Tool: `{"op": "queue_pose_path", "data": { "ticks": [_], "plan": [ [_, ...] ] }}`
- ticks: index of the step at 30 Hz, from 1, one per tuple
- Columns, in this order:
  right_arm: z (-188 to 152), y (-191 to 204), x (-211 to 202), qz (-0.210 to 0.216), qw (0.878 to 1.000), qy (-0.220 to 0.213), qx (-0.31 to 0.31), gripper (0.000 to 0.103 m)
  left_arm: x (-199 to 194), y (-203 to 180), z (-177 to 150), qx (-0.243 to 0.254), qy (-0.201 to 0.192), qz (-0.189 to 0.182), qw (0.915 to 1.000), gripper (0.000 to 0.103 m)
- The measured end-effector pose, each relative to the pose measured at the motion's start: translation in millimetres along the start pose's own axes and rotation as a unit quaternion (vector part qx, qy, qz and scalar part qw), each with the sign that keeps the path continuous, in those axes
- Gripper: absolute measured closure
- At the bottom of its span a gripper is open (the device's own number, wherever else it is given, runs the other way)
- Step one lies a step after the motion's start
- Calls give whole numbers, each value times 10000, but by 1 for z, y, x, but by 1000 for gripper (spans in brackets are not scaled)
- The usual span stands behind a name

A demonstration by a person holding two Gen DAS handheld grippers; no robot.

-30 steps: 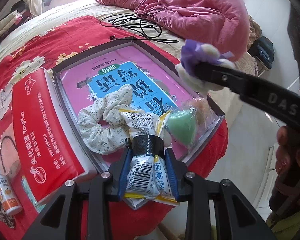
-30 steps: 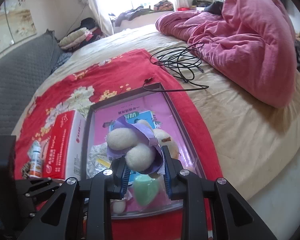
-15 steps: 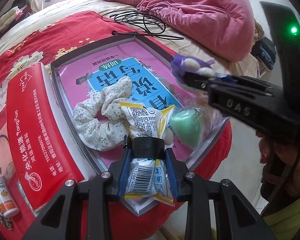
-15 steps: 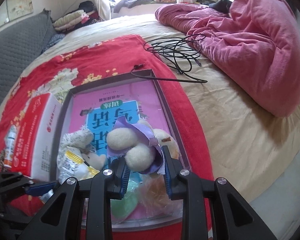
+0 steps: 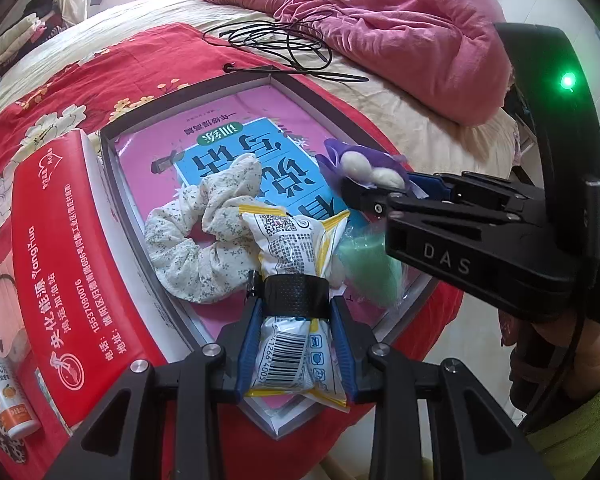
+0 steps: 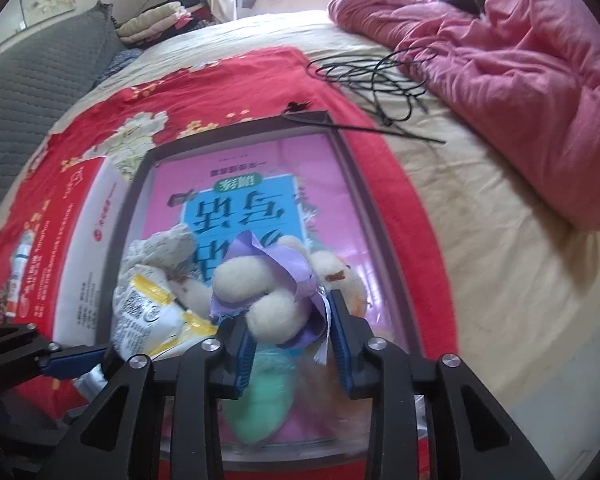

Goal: Organize soft objects
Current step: 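Lower the bunny with the right gripper and open it while the left gripper lowers the snack packet, then open the left gripper to release the snack packet onto the tray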

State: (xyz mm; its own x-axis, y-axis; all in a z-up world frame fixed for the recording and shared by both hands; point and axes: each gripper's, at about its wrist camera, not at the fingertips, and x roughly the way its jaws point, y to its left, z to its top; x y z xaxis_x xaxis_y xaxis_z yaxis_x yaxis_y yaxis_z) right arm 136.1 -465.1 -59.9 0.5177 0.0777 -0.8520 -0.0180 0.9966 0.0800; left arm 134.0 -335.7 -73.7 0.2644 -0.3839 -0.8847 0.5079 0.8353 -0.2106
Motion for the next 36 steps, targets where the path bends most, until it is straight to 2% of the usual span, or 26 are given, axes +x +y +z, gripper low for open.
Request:
{"op": "queue_pose_path", "data": {
  "ticks": [18, 23, 28, 32, 36],
  "plan": [
    [-6, 3, -3, 109, 9999, 107, -44, 62, 0, -1, 0, 34, 18, -48, 10000, 68],
    [-8, -8, -7, 234, 9994, 121, 215, 53, 2, 0, 2, -2, 48, -58, 10000, 68],
    [-11, -12, -14, 250, 9993, 109, 273, 51, 3, -5, 2, 48, 69, -77, 9999, 68],
    [-13, -14, -26, 264, 9991, 7, 328, 41, 6, -7, 3, 30, 109, -119, 9999, 68],
    [-15, -18, -36, 192, 9991, -57, 373, 40, 7, -6, 4, -43, 137, -164, 9998, 68]
  ]
}}
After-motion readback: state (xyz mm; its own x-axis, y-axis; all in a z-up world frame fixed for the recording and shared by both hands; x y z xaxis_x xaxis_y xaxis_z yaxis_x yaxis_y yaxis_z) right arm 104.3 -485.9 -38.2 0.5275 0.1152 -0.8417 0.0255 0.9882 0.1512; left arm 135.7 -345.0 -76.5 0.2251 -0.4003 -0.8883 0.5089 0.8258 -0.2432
